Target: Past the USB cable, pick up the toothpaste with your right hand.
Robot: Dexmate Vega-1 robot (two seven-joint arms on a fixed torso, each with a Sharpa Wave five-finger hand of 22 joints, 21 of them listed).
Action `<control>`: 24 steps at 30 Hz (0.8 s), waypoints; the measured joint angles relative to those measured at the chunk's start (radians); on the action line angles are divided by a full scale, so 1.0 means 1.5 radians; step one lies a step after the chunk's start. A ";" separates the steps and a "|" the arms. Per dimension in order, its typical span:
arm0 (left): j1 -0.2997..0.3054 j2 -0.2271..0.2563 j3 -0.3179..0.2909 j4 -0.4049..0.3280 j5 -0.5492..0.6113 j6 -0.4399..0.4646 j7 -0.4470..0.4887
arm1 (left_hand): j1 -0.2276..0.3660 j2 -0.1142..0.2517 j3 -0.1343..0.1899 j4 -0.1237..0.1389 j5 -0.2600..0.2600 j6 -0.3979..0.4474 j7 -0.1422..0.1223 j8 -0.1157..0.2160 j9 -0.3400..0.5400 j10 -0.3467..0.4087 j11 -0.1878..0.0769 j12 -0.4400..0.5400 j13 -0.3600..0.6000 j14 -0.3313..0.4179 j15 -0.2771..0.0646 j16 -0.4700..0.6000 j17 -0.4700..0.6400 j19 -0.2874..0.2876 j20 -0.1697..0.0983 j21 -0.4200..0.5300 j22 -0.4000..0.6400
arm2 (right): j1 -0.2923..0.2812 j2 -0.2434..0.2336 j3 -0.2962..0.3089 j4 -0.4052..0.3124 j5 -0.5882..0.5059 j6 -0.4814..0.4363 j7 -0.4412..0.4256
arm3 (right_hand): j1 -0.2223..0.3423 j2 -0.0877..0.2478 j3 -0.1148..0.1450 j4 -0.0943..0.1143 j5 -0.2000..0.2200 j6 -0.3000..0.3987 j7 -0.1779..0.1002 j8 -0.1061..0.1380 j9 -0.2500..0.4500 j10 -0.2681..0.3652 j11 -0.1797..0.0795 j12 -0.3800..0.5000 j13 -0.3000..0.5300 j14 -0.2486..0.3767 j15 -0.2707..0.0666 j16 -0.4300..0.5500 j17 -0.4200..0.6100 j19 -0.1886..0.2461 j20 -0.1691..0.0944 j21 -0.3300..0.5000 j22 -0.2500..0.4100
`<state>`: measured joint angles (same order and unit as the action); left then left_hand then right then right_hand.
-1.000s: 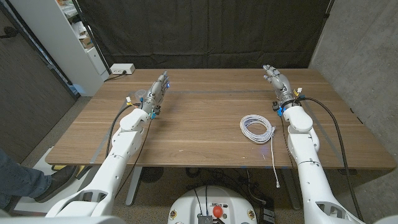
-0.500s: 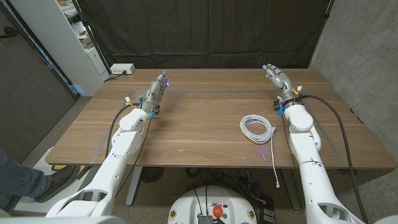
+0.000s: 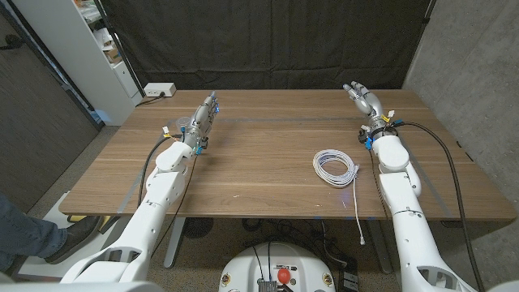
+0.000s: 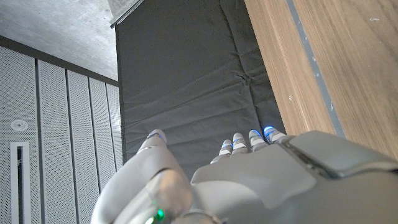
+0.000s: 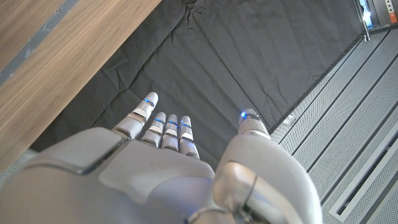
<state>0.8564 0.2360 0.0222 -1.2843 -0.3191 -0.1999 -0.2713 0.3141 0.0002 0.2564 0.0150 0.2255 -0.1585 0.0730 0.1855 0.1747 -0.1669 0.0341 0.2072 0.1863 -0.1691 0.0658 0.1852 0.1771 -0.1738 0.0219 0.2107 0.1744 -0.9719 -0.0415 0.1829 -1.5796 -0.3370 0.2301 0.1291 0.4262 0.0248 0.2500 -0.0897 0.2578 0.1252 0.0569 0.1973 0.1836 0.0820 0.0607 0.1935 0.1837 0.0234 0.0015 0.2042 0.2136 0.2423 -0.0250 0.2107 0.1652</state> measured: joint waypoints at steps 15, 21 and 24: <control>-0.001 -0.001 0.003 0.000 0.002 -0.004 0.002 | 0.000 0.000 0.003 -0.003 0.000 0.001 -0.001 0.000 0.000 0.000 0.000 0.000 0.000 0.000 0.000 0.000 0.000 0.000 0.000 -0.003 0.000 | -0.008 -0.011 -0.005 -0.015 -0.052 -0.006 -0.033 | 0.005 0.002 0.003 -0.003 0.000 0.004 -0.004 0.000 0.000 0.000 0.000 0.000 0.000 0.000 0.000 0.000 0.000 0.000 0.000 -0.003 0.000; -0.002 -0.001 0.003 0.003 0.002 -0.005 0.002 | 0.000 0.000 0.002 -0.003 0.000 0.001 -0.001 0.000 0.000 -0.002 -0.002 0.000 0.000 0.000 0.000 0.000 0.000 0.000 0.000 -0.003 0.000 | -0.011 -0.016 -0.011 -0.022 -0.072 -0.010 -0.045 | 0.005 0.002 0.005 -0.006 0.000 0.004 -0.004 0.000 0.000 0.000 0.000 0.000 0.000 0.000 0.000 0.000 0.000 0.000 0.000 -0.003 0.000; -0.003 -0.001 0.002 0.006 0.001 -0.007 0.001 | 0.003 0.003 0.001 -0.005 0.000 0.001 -0.001 0.000 0.000 -0.002 -0.002 0.000 0.000 0.000 0.000 0.000 0.000 0.000 0.000 -0.003 0.000 | -0.013 -0.018 -0.014 -0.026 -0.093 -0.015 -0.057 | 0.005 0.002 0.004 -0.007 0.000 0.004 -0.004 0.000 0.000 0.000 0.000 0.000 0.000 0.000 0.000 0.000 0.000 0.000 0.000 -0.003 0.000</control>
<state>0.8522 0.2339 0.0257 -1.2748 -0.3177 -0.2097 -0.2695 0.3183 0.0044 0.2574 0.0078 0.2255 -0.1570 0.0714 0.1855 0.1746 -0.1694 0.0315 0.2071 0.1863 -0.1691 0.0658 0.1852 0.1771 -0.1738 0.0218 0.2069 0.1743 -0.9912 -0.0692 0.1614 -1.6191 -0.4773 0.2074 0.0436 0.4337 0.0280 0.2556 -0.1009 0.2578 0.1305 0.0517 0.1973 0.1836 0.0820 0.0607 0.1934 0.1837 0.0234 0.0016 0.2042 0.2138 0.2422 -0.0250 0.2068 0.1652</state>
